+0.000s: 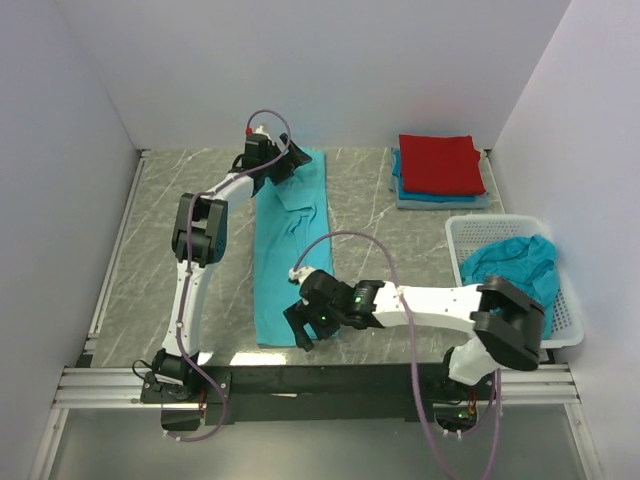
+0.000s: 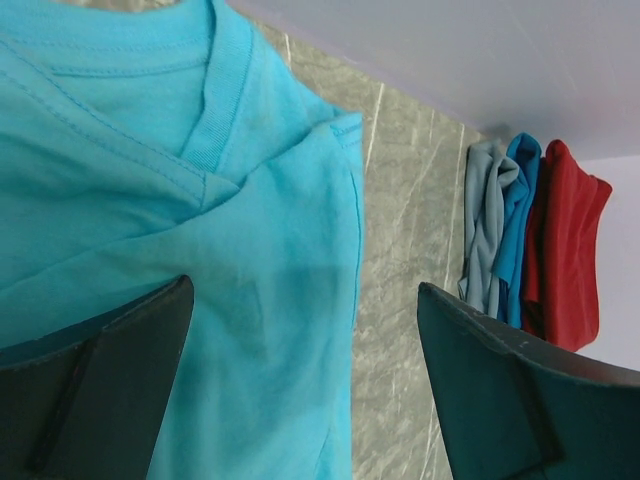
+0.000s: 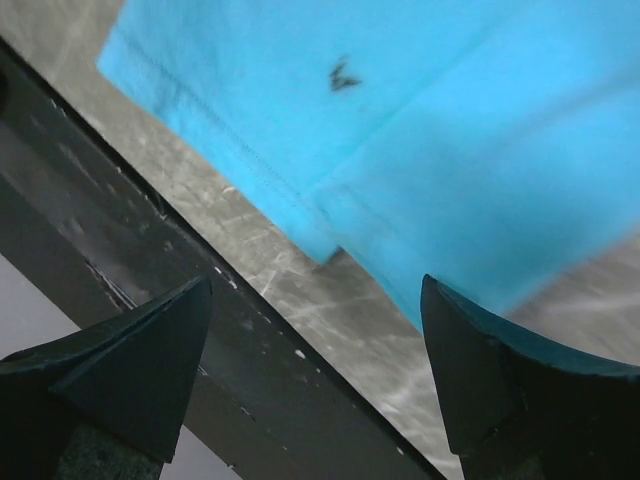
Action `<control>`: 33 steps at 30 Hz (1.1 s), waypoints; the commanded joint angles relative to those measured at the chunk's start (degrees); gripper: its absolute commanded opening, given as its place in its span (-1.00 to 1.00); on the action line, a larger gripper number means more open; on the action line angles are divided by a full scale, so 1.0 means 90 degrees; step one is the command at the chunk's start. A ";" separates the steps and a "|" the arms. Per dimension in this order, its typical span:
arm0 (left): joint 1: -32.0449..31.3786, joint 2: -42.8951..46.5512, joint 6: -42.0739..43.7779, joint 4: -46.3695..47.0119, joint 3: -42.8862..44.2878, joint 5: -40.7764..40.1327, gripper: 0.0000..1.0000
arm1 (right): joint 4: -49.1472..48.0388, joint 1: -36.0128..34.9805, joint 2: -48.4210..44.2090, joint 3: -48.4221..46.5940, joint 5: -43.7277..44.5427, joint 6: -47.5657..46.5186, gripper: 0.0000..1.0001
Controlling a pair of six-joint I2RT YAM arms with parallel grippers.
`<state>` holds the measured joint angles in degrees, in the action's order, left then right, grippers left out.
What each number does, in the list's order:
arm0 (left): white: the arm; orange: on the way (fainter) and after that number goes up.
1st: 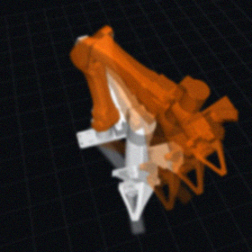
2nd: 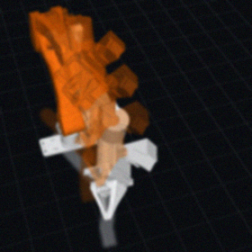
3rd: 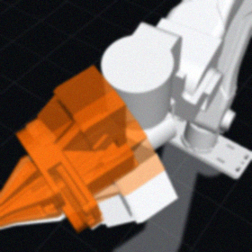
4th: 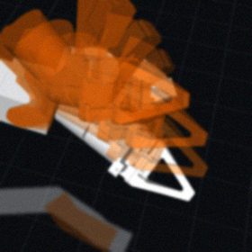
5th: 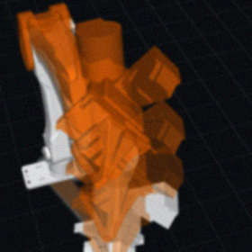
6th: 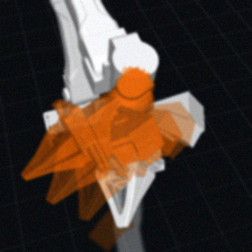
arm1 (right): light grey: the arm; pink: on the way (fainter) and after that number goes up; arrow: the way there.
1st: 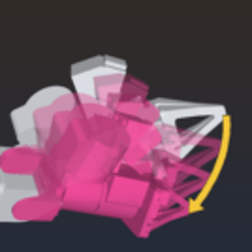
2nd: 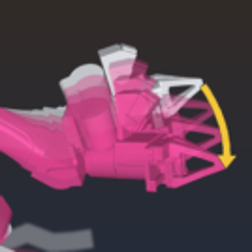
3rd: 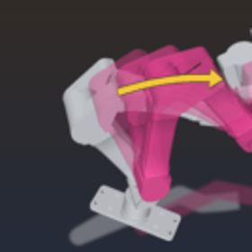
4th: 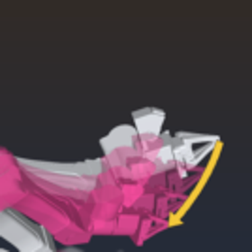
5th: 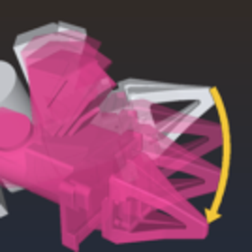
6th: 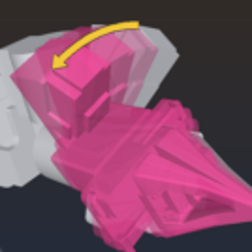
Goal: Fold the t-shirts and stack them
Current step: Fold the tshirt
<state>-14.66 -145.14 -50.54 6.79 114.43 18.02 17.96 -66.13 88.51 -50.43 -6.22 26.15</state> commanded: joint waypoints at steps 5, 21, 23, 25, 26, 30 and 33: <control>0.0037 0.1679 0.0615 -0.0558 0.0626 -0.0264 0.99 | 0.0485 0.0081 -0.1804 -0.0362 0.2260 0.0433 0.91; -0.0041 0.8371 -0.0145 -0.0196 -0.6892 0.0772 0.99 | -0.0511 0.0658 -0.5527 0.2058 0.4481 0.2453 1.00; -0.0255 0.8935 -0.0165 -0.0615 -0.7615 0.0567 0.99 | -0.0559 0.0736 -0.5664 0.2361 0.4034 0.2533 1.00; -0.0402 0.9347 -0.0243 -0.1426 -0.8228 -0.0018 0.99 | -0.0530 0.0765 -0.5645 0.2488 0.3671 0.2524 1.00; -0.0500 0.9765 -0.0427 -0.1621 -0.8455 -0.0136 0.99 | -0.0617 0.0775 -0.5558 0.2537 0.3428 0.2418 1.00; -0.0637 1.0919 -0.0887 -0.2606 -0.9519 -0.0468 0.99 | -0.0969 0.0785 -0.5099 0.2684 0.2228 0.2095 0.99; -0.0706 1.1643 -0.1073 -0.3194 -1.0125 -0.0606 0.99 | -0.1145 0.0795 -0.4650 0.2674 0.1690 0.2006 1.00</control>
<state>-20.53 -45.47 -56.84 -16.56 25.30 15.59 12.34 -59.27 44.29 -26.65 16.80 45.47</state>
